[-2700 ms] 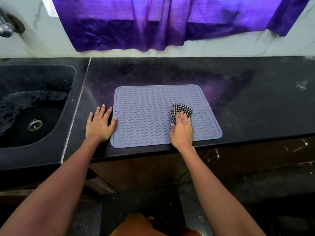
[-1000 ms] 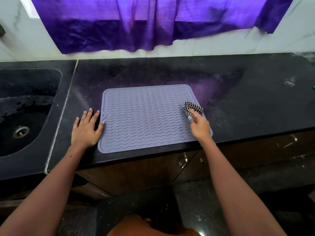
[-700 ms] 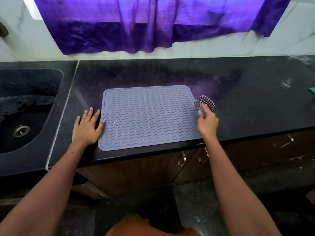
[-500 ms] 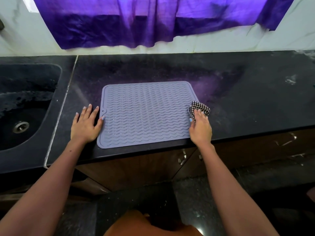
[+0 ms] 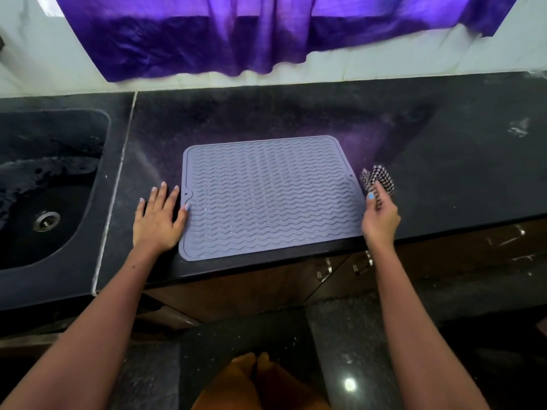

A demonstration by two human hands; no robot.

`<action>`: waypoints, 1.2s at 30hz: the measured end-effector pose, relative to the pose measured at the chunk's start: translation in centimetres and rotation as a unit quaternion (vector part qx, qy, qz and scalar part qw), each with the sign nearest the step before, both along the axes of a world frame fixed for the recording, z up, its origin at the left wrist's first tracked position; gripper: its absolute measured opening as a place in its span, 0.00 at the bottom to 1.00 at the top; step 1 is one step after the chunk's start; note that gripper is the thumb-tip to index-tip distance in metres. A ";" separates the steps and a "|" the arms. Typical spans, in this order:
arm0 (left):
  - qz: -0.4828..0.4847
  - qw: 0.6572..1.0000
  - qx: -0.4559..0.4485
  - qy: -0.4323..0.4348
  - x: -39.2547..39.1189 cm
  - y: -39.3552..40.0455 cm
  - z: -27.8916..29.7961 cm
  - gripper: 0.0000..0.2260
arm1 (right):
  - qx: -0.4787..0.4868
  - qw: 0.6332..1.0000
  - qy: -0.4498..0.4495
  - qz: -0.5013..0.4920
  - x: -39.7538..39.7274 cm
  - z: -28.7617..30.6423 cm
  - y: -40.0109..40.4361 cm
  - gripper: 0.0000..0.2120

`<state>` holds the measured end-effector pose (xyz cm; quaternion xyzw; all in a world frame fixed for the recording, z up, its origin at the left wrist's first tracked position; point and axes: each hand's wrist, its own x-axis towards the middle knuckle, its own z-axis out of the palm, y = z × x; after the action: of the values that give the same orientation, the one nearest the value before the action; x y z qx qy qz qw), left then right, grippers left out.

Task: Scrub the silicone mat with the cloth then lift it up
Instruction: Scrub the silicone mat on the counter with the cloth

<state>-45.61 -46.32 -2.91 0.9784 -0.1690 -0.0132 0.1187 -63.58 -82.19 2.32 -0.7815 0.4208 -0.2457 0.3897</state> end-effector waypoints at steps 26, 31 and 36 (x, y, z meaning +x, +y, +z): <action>0.002 1.000 0.007 -0.009 -0.1 -0.4 -0.2 0.36 | -0.165 0.963 0.161 0.139 8.2 -2.8 0.3 0.23; -0.004 1.000 0.008 -0.013 0.0 -0.4 -0.3 0.36 | -0.171 0.967 0.155 0.109 8.4 -2.7 0.3 0.20; -0.004 1.000 0.005 -0.014 0.1 -0.3 -0.3 0.36 | 0.082 0.992 0.018 -0.089 10.8 0.6 -1.0 0.15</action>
<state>-45.54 -46.60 -3.16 0.9784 -0.1743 -0.0009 0.1114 -52.80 -83.15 2.93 -0.7106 0.5141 -0.2302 0.4216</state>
